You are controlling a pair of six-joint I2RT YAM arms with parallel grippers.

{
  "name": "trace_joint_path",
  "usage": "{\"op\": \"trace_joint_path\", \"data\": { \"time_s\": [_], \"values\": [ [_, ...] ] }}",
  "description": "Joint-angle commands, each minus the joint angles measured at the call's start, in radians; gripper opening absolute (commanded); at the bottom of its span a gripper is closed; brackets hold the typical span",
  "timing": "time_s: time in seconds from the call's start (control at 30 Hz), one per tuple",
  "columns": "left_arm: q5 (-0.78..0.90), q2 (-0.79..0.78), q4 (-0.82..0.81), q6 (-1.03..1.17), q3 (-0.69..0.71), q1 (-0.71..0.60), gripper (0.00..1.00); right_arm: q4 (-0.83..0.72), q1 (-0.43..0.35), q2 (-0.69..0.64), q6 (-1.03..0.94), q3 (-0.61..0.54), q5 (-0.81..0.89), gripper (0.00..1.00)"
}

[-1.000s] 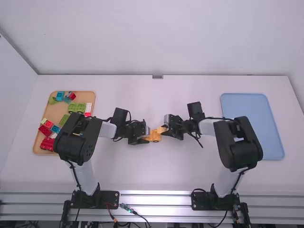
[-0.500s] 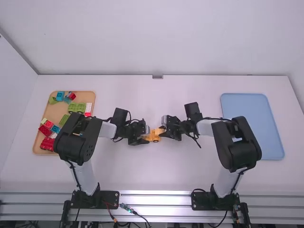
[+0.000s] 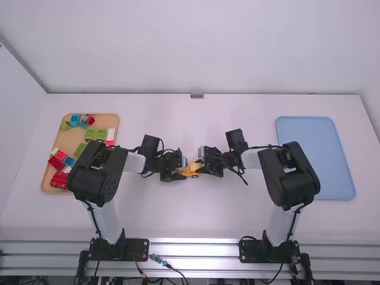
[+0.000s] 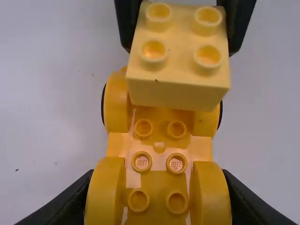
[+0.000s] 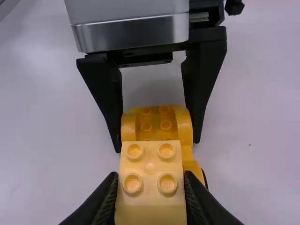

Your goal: Assemble lego blocks to make yellow taxi

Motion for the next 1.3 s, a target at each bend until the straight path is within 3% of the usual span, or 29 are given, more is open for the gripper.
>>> {"op": "trace_joint_path", "data": {
  "time_s": [0.0, 0.23, 0.4, 0.83, 1.27],
  "values": [
    [-0.012, 0.007, -0.003, 0.001, -0.008, -0.003, 0.12, 0.009, -0.001, 0.011, -0.003, 0.01, -0.031, 0.07],
    [-0.065, 0.007, -0.011, -0.003, -0.008, -0.01, 0.08, 0.105, -0.001, 0.062, 0.075, 0.006, -0.032, 0.08],
    [-0.07, 0.007, -0.029, -0.003, 0.002, -0.017, 0.08, 0.043, -0.001, 0.073, 0.024, 0.024, -0.045, 0.08],
    [-0.078, 0.007, -0.287, 0.087, 0.125, -0.019, 0.02, 0.051, 0.04, 0.074, 0.055, 0.025, 0.009, 0.05],
    [-0.067, 0.007, -0.058, 0.065, -0.002, -0.018, 0.02, 0.074, 0.026, 0.074, 0.05, 0.024, 0.023, 0.04]
  ]
}}
